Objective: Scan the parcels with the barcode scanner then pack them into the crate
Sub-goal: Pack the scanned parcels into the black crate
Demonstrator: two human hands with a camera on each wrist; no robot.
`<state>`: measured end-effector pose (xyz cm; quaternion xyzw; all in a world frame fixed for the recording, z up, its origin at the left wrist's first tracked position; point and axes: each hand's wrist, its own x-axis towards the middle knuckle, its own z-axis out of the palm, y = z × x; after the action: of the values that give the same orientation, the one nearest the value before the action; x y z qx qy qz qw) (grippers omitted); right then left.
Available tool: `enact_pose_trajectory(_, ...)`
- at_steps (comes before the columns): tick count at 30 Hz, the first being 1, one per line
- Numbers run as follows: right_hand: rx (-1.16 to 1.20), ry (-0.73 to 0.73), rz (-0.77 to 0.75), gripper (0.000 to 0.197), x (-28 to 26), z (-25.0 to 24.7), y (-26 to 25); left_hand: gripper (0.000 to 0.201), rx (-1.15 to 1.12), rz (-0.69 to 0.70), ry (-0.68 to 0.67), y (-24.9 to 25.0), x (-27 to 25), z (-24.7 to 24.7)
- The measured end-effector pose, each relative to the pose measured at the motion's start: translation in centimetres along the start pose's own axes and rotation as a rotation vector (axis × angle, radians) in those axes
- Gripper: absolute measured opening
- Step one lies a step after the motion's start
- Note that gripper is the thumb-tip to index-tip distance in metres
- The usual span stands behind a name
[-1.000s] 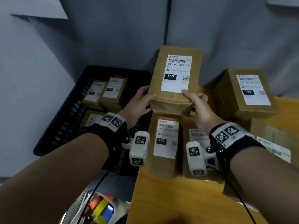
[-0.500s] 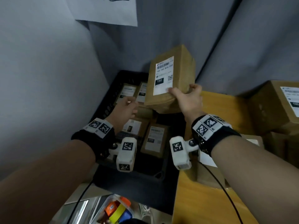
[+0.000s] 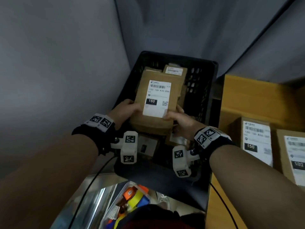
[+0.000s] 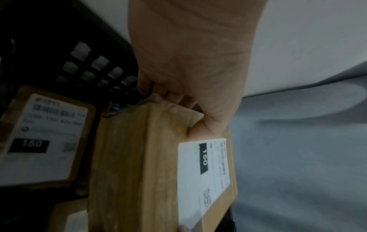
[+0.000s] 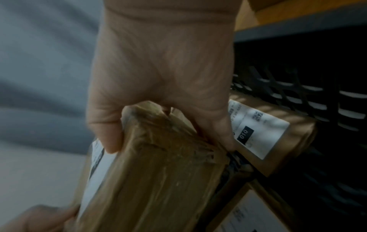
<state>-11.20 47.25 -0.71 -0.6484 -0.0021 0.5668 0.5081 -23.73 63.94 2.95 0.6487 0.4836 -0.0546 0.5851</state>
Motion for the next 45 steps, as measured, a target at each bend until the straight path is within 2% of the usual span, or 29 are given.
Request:
enact_pose_trajectory(4,-0.061,-0.001,0.051,0.068,1.0,2.9,0.3,0.066,0.282,0.077,0.126,-1.9,0.5,-1.8)
enact_pose_trajectory(7,-0.149,0.064,-0.034,0.036,1.3,4.5,0.0,0.059,0.503,0.149,0.14,-2.5,1.2,-2.5)
enact_pose_trajectory(9,-0.219,0.104,-0.082,0.032,2.0,5.2,0.2,0.047,0.616,0.145,0.143,-2.4,2.0,-2.8)
enact_pose_trajectory(11,-0.297,0.15,-0.123,0.041,2.8,5.8,0.7,0.035,0.762,0.179,0.184,-2.2,2.6,-3.0)
enact_pose_trajectory(13,-0.35,0.205,-0.16,0.056,3.6,6.3,1.2,0.033,0.858,0.238,0.23,-2.2,3.2,-3.0)
enact_pose_trajectory(16,-0.4,0.264,-0.264,0.055,4.7,6.7,1.7,0.036,0.91,0.302,0.212,-2.5,3.5,-2.6)
enact_pose_trajectory(18,-0.399,0.241,-0.288,0.056,5.9,6.3,2.0,0.035,0.928,0.326,0.144,-2.8,3.9,-2.3)
enact_pose_trajectory(22,-0.569,0.081,-0.277,0.054,6.0,5.8,2.0,0.026,0.924,0.227,-0.005,-3.3,4.8,-2.0)
enact_pose_trajectory(25,-0.843,0.012,-0.213,0.042,5.6,5.4,1.5,0.051,0.946,0.191,-0.033,-3.1,4.8,-1.6)
enact_pose_trajectory(27,-0.888,0.027,-0.238,0.037,5.0,5.0,0.9,0.055,0.959,0.198,-0.024,-2.7,4.7,-1.4)
enact_pose_trajectory(32,-0.789,0.271,-0.365,0.026,2.1,1.9,-0.3,0.04,0.872,0.318,0.047,-0.7,3.8,0.6)
enact_pose_trajectory(36,-0.621,0.436,-0.501,0.019,-1.8,-2.4,-0.4,0.035,0.768,0.477,0.062,1.9,1.4,5.0)
enact_pose_trajectory(40,-0.55,0.564,-0.518,0.016,-5.8,-7.8,-0.3,0.034,0.64,0.568,-0.024,4.0,-0.5,10.5)
enact_pose_trajectory(45,-0.578,0.727,-0.455,0.024,-11.5,-15.4,-0.6,0.032,0.594,0.625,-0.158,6.5,-3.1,18.5)
